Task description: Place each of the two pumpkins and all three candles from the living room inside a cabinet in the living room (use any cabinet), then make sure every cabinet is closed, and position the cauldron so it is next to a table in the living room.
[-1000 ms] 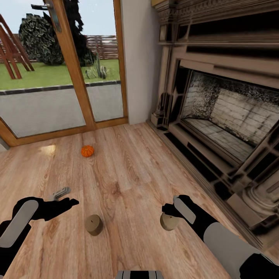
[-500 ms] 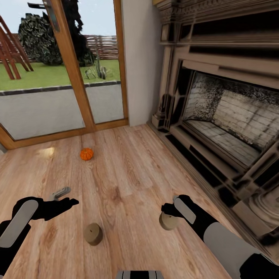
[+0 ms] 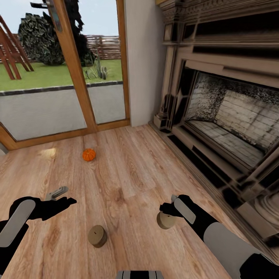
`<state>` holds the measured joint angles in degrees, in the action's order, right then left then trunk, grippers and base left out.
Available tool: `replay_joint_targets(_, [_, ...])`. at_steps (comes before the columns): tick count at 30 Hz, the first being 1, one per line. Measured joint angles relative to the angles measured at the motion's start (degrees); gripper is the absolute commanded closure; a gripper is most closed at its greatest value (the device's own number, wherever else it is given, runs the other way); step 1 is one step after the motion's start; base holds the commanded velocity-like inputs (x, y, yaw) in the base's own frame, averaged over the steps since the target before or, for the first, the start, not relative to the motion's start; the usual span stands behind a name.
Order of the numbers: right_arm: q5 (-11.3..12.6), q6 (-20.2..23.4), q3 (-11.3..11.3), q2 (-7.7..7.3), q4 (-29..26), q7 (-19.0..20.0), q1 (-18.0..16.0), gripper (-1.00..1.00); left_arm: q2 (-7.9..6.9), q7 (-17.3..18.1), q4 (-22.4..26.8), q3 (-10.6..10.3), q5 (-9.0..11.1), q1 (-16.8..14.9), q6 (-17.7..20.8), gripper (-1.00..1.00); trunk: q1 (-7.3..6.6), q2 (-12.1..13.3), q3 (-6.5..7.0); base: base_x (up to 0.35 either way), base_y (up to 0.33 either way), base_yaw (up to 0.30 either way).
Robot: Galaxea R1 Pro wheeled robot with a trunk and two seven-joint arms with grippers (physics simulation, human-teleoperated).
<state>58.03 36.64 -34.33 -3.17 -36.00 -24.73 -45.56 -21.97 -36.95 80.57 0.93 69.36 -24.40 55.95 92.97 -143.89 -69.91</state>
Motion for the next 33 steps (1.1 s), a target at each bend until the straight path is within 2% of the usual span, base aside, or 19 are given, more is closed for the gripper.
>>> replay_joint_targets(9, [-0.01,0.00,0.00,0.00,0.00,0.55,0.00,1.00,0.00,-0.16,0.06,0.10,-0.07,0.00,-0.08,-1.00,0.00,0.00,0.00,0.000,0.000,0.000])
replay_joint_targets(15, [0.06,-0.03,0.00,0.00,-0.47,0.57,0.00,1.00,0.00,-0.18,0.06,0.07,-0.09,0.00,-0.17,-1.00,0.16,-0.08,-1.32,0.000,0.000,0.000])
replay_joint_targets(23, [0.43,0.20,-0.03,-0.28,-11.77,0.55,-0.01,1.00,0.00,-0.17,0.03,0.01,-0.09,0.00,-0.26,-1.00,0.36,-0.19,-3.09,0.000,0.000,0.000])
replay_joint_targets(28, [1.05,0.42,-0.09,-0.31,-21.61,0.62,0.08,1.00,0.00,-0.13,0.10,-0.02,-0.08,0.00,-0.62,-1.00,0.49,-0.25,-4.20,0.000,0.000,0.000])
replay_joint_targets(33, [1.18,0.57,-0.12,-0.36,-25.24,1.55,0.17,1.00,0.06,0.13,0.17,-0.31,-0.08,0.00,-1.45,-1.00,0.62,-0.32,-5.31,0.000,0.000,0.000])
